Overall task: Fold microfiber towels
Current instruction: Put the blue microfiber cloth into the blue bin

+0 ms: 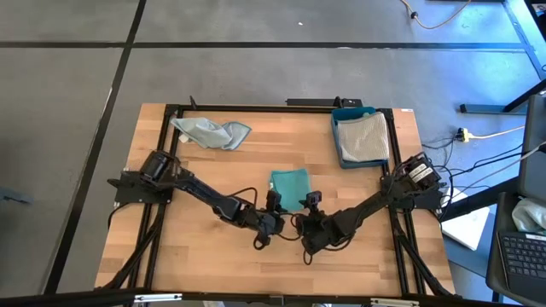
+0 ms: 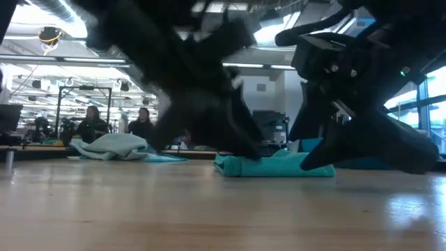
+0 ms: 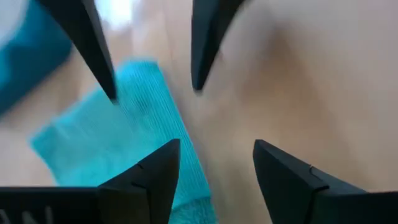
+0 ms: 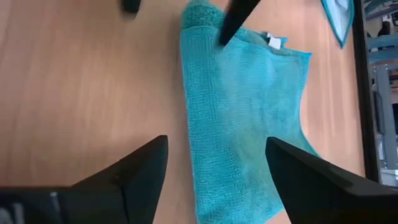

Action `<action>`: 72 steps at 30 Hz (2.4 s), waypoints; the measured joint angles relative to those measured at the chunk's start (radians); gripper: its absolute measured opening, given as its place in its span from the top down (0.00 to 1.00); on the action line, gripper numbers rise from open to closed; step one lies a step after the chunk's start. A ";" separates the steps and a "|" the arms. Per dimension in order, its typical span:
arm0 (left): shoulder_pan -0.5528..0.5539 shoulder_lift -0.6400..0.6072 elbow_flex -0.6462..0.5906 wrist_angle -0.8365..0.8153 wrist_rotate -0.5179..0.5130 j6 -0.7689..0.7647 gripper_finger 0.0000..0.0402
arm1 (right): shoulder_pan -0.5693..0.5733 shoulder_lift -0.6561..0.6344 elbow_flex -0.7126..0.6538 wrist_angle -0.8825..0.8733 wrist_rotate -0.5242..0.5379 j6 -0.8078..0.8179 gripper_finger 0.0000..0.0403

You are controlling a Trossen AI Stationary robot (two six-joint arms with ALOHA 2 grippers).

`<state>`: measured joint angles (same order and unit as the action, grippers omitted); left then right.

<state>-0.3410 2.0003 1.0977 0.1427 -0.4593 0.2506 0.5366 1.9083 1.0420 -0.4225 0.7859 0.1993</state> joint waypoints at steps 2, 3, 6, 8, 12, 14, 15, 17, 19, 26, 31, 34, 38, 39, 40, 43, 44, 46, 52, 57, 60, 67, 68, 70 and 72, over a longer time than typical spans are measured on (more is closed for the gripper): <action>0.013 0.040 -0.001 0.012 0.000 -0.015 0.50 | -0.013 0.000 -0.010 0.000 -0.003 -0.001 0.32; 0.017 0.050 0.002 0.019 -0.003 -0.014 0.50 | -0.021 0.000 -0.019 0.000 -0.006 -0.001 0.32; 0.019 0.066 0.003 0.029 -0.028 -0.032 0.50 | -0.038 -0.003 -0.056 0.029 -0.033 0.005 0.32; 0.018 0.069 0.003 0.033 -0.048 -0.038 0.50 | -0.042 -0.006 -0.086 0.055 -0.028 0.019 0.32; 0.021 0.068 0.002 0.038 -0.068 -0.037 0.50 | -0.042 -0.007 -0.127 0.108 -0.023 0.023 0.32; 0.026 0.068 0.002 0.029 -0.084 -0.049 0.50 | -0.042 -0.007 -0.131 0.121 -0.023 0.000 0.33; 0.028 0.068 0.002 0.021 -0.101 -0.061 0.50 | -0.042 -0.007 -0.132 0.128 -0.023 -0.016 0.33; 0.029 0.068 0.001 0.010 -0.133 -0.065 0.50 | -0.041 -0.006 -0.133 0.138 -0.025 -0.034 0.35; 0.025 0.062 0.000 -0.004 -0.161 -0.060 0.50 | -0.038 -0.005 -0.134 0.140 -0.027 -0.046 0.37; 0.084 0.053 0.001 -0.059 -0.032 -0.185 0.50 | -0.048 -0.005 -0.134 0.146 -0.065 -0.060 0.44; 0.097 0.056 0.001 -0.064 -0.014 -0.206 0.50 | -0.074 -0.007 -0.134 0.149 -0.117 -0.044 0.48; 0.097 0.056 0.001 -0.065 -0.011 -0.193 0.51 | -0.087 -0.008 -0.140 0.165 -0.122 -0.048 0.50; 0.099 0.057 0.001 -0.068 -0.013 -0.196 0.51 | -0.104 -0.010 -0.150 0.190 -0.153 -0.048 0.52; 0.099 0.058 0.001 -0.068 -0.016 -0.196 0.51 | -0.106 -0.010 -0.153 0.199 -0.157 -0.048 0.53; 0.099 0.058 0.001 -0.068 -0.016 -0.197 0.52 | -0.106 -0.010 -0.155 0.206 -0.157 -0.048 0.54; 0.099 0.058 0.001 -0.072 -0.011 -0.211 0.57 | -0.106 -0.010 -0.157 0.209 -0.169 -0.047 0.61; 0.099 0.058 0.001 -0.075 -0.005 -0.219 0.60 | -0.106 -0.010 -0.157 0.209 -0.177 -0.047 0.64; 0.099 0.058 0.001 -0.075 0.003 -0.223 0.66 | -0.107 -0.010 -0.157 0.210 -0.195 -0.047 0.71; 0.096 0.058 0.001 -0.076 0.024 -0.223 0.89 | -0.109 -0.010 -0.157 0.213 -0.234 -0.048 0.94; 0.096 0.058 0.000 -0.078 0.019 -0.234 0.98 | -0.108 -0.012 -0.157 0.211 -0.229 -0.057 0.96; 0.096 0.058 0.001 -0.089 0.017 -0.222 0.99 | -0.108 -0.018 -0.153 0.205 -0.228 -0.080 0.97; 0.073 -0.014 -0.004 -0.136 -0.007 -0.204 1.00 | -0.106 -0.095 -0.134 0.152 -0.233 -0.078 0.98; 0.069 -0.032 -0.004 -0.143 -0.015 -0.194 1.00 | -0.104 -0.112 -0.131 0.142 -0.231 -0.074 0.98; 0.058 -0.067 -0.004 -0.154 -0.026 -0.185 1.00 | -0.101 -0.142 -0.129 0.138 -0.222 -0.069 0.98; 0.055 -0.103 -0.004 -0.176 -0.033 -0.185 1.00 | -0.101 -0.167 -0.129 0.138 -0.220 -0.070 0.95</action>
<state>-0.2863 1.8976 1.0935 -0.0336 -0.4921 0.0658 0.4354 1.7417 0.9134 -0.2842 0.5663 0.1295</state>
